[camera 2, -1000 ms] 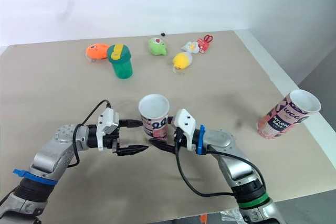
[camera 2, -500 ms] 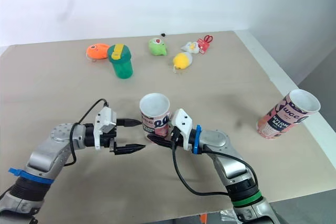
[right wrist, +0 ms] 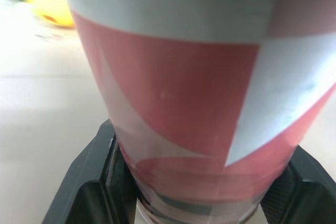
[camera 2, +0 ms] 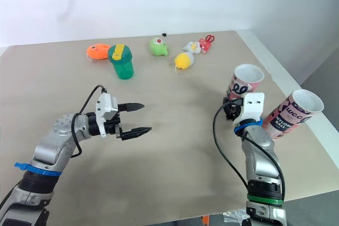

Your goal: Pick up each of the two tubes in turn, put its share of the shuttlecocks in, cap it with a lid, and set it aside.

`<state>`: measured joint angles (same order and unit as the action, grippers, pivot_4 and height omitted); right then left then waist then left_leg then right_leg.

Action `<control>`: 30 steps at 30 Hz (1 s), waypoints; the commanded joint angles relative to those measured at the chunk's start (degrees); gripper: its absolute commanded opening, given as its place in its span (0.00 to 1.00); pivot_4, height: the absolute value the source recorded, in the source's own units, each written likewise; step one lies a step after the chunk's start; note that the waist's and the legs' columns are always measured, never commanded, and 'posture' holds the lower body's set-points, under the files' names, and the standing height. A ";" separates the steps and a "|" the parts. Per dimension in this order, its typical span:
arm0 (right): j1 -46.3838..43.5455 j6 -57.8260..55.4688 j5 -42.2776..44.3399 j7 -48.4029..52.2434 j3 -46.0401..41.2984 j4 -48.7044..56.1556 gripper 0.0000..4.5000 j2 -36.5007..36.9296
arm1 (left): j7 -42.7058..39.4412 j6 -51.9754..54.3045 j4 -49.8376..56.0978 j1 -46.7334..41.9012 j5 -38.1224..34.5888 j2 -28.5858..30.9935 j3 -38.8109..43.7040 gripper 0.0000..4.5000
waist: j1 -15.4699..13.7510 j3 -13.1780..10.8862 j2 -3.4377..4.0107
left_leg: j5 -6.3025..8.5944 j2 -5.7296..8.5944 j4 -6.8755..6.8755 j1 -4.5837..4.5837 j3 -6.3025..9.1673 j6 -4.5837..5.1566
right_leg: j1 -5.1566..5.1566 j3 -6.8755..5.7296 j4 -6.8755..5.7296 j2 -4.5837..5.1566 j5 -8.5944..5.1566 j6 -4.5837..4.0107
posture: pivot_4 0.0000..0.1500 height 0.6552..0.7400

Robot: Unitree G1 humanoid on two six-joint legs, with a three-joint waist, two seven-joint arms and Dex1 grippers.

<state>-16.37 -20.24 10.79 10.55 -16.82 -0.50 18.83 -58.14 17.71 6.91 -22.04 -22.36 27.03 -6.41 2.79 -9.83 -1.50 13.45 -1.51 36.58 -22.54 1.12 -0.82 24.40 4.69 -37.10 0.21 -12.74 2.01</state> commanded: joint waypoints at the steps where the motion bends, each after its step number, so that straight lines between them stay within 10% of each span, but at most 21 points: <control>1: 0.50 -1.63 1.93 -1.11 -1.51 2.07 0.60 -0.58 | 0.64 -1.34 0.14 -1.89 0.37 -0.93 -0.16 1.00 | 0.00 0.00 0.00 | 0.00 -0.01 0.01 0.02 0.00 0.00 | -0.02 0.00 -0.01 -0.02 0.02 -0.01 | 1.00 1.00; 5: 1.34 -2.63 2.90 -1.34 -1.41 3.35 0.60 -1.15 | 0.70 -1.51 -0.26 -2.56 0.39 -1.55 -0.31 1.00 | -0.01 0.01 0.01 | -0.02 -0.02 0.05 0.09 -0.02 0.02 | -0.09 0.02 -0.02 -0.04 0.07 0.02 | 1.00 1.00; 10: 2.68 -4.10 4.54 -1.10 -1.35 6.06 0.99 -2.03 | 0.52 -1.70 -0.69 -2.92 0.53 -1.76 -0.18 1.00 | -0.03 0.01 0.01 | -0.02 -0.02 0.06 0.08 -0.02 0.02 | -0.10 0.02 -0.01 -0.04 0.07 0.03 | 1.00 1.00; 23: 15.11 -12.63 9.95 1.25 -2.03 22.96 0.99 -1.09 | 1.58 -3.34 -0.80 -1.00 1.14 -0.53 1.59 1.00 | -0.08 0.01 0.06 | -0.01 -0.01 0.06 0.06 -0.03 0.02 | -0.08 0.04 -0.01 -0.02 0.06 0.05 | 1.00 1.00; 30: 19.97 -12.60 16.71 18.62 6.96 32.45 0.99 6.53 | 9.08 -1.80 1.19 4.75 1.43 0.75 7.17 1.00 | 0.18 -0.01 0.10 | -0.01 -0.12 0.10 0.12 -0.02 0.02 | -0.08 0.05 -0.02 -0.14 0.11 0.03 | 1.00 1.00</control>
<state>4.24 -34.26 25.89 24.47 -12.15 28.10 23.64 -51.51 15.99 5.81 -18.42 -20.83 26.77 -2.51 2.97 -9.84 -1.40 13.44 -1.63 36.67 -22.38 1.06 -0.80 24.31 4.76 -37.13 0.08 -12.61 2.03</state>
